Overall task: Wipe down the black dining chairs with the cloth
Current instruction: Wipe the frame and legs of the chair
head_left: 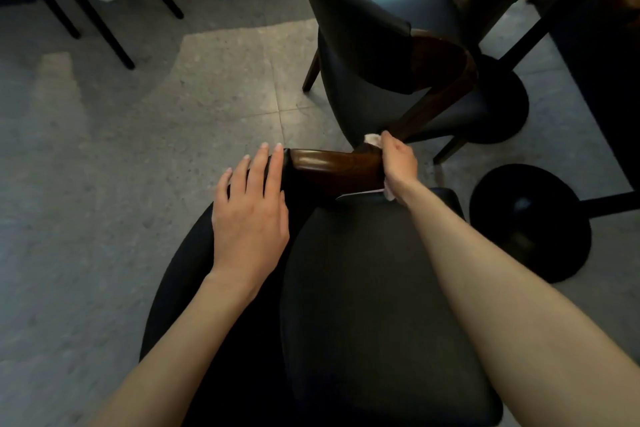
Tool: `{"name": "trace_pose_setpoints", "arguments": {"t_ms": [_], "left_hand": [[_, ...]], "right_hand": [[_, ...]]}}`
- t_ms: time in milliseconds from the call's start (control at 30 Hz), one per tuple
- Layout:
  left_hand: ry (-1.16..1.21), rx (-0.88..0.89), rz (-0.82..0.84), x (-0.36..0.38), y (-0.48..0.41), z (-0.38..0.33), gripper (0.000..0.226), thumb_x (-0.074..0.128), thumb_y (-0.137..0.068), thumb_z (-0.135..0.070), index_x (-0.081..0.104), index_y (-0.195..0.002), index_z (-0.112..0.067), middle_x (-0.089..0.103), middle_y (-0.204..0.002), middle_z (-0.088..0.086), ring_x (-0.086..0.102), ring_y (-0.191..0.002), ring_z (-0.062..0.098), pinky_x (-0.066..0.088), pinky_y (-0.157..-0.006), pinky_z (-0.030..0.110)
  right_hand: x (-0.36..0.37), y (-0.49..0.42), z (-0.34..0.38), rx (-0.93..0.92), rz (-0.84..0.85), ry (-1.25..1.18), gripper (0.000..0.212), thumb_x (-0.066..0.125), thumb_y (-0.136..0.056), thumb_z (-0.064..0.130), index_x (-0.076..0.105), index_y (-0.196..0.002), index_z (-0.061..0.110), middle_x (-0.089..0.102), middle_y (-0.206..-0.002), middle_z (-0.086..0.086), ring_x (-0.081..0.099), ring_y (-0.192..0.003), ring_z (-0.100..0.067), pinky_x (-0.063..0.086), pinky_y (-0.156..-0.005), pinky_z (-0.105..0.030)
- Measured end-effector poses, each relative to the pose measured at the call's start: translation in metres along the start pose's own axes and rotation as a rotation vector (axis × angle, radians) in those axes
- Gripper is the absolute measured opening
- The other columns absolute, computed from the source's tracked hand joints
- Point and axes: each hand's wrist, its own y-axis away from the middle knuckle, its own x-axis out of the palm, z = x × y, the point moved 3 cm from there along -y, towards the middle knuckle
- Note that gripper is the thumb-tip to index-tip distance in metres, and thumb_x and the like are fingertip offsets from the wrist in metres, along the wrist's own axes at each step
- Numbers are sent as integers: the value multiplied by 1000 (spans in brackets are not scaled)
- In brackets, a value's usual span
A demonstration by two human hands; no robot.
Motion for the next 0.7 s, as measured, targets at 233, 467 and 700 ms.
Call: {"name": "trace_pose_setpoints", "arguments": {"t_ms": [233,467,700], "left_hand": [[-12,3,2,1,0,1,58,41,-99,-23,21,-152,-11,32,-154,11,34,-139,29,26,-115,48],[27,27,11,-2,-1,2,58,45,-98,-20,23,-151,-9,33,-153,13,34,-139,30,25,-115,50],[110,131,16,-4,5,11,58,48,-96,-14,27,-150,-7,30,-155,13,27,-143,28,20,-119,42]], "right_hand": [[15,38,-14,-274,-231,-107,33,29,-107,29,56,-123,21,53,-124,8,45,-124,-9,24,-117,-37],[65,97,13,-679,-186,94,34,27,-107,27,41,-137,30,26,-155,6,10,-148,-7,-8,-120,-42],[104,109,5,-339,-225,-84,58,27,-104,42,-7,-151,37,-30,-157,10,-26,-140,-4,-13,-110,-28]]}}
